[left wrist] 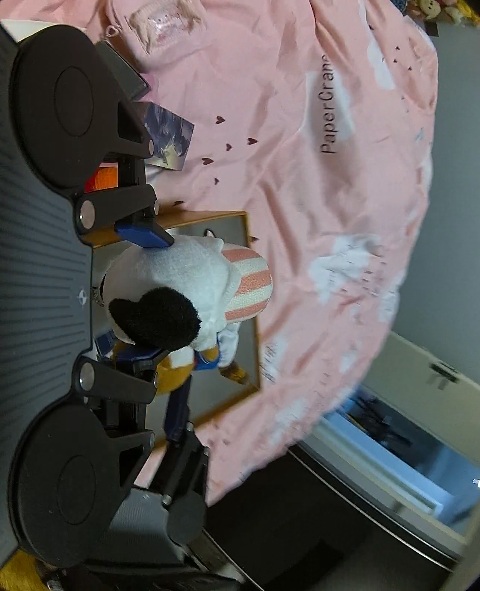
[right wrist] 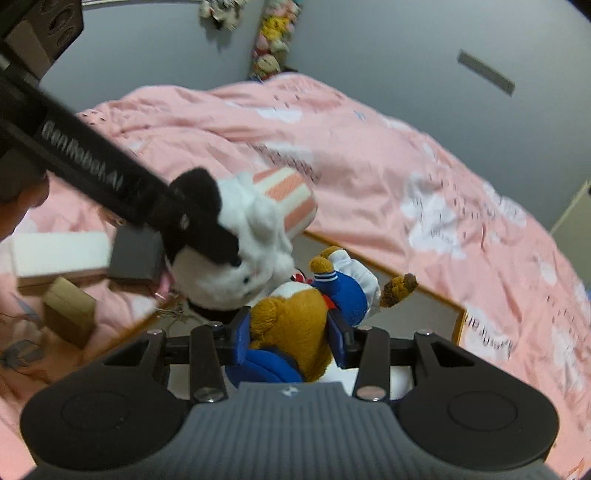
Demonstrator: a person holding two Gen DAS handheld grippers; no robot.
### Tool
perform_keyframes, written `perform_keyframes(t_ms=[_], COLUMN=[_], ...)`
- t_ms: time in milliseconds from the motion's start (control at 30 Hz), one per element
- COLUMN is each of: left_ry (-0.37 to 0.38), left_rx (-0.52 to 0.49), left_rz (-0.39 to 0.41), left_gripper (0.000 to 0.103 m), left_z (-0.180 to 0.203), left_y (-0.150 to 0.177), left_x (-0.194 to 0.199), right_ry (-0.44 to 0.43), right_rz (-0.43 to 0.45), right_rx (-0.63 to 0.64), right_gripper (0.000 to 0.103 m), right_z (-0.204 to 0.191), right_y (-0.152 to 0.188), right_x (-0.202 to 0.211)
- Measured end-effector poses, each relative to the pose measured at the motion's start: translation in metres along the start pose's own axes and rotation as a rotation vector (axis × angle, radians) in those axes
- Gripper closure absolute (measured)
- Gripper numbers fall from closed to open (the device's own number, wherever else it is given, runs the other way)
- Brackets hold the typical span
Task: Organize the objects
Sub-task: 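Lower both plush toys into the orange box and open both tools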
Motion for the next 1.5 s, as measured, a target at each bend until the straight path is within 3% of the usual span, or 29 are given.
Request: perform_keyframes(t_ms=[267,433,567,700,867,1000,1133,1233,1300,1500], left_ry=[-0.125,-0.176,-0.221,-0.210,-0.151,-0.082,-0.072,-0.108,-0.133,-0.193], left_rx=[-0.063,-0.096,-0.140,-0.176,-0.119,-0.076,-0.027,0.004,0.029,0.143], left_rz=[-0.172,-0.215,-0.203,-0.218,-0.182,-0.092,-0.005,0.024,0.036,0.059], left_gripper=[0.043,0.042,0.041,0.039,0.036,0.036,0.032,0.032,0.032,0.033], left_z=[-0.003,0.001,0.005,0.006,0.001,-0.003,-0.017,-0.037,-0.052,-0.097], left_y=[0.002,0.003,-0.001,0.000,-0.006,-0.011,-0.007,0.004,0.011,0.027], left_x=[-0.044,-0.064,-0.071,-0.073,-0.060,-0.028,0.007,0.025,0.035,0.059], right_ry=[-0.045,-0.081,-0.088,-0.090,-0.083,-0.091,-0.105,-0.128,-0.129,-0.070], right_rz=[-0.001,-0.081,-0.126,-0.175,-0.187,-0.194,-0.214,-0.254,-0.266,-0.266], right_rx=[0.067,0.095,0.132,0.189,0.203,0.124,0.016,-0.069,-0.083,-0.041], right_gripper=[0.058,0.058,0.057,0.056,0.051,0.037,0.036,0.046,0.061,0.065], right_z=[0.009,0.009,0.004,-0.002,-0.002,0.006,0.016,0.017,0.015,0.009], right_y=[0.009,0.019,0.025,0.029,0.030,0.029,0.032,0.040,0.045,0.051], right_x=[-0.036,-0.053,-0.061,-0.069,-0.070,-0.061,-0.044,-0.038,-0.038,-0.051])
Point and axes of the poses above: each gripper's, at about its wrist camera, not at the fingertips, and x roughly against the way its jaws point, z to its right, y to its underside, the point moved 9 cm from there along -x, roughly the way its jaws point, and after that the axes turned 1 degree about z, right-handed, at the moved point
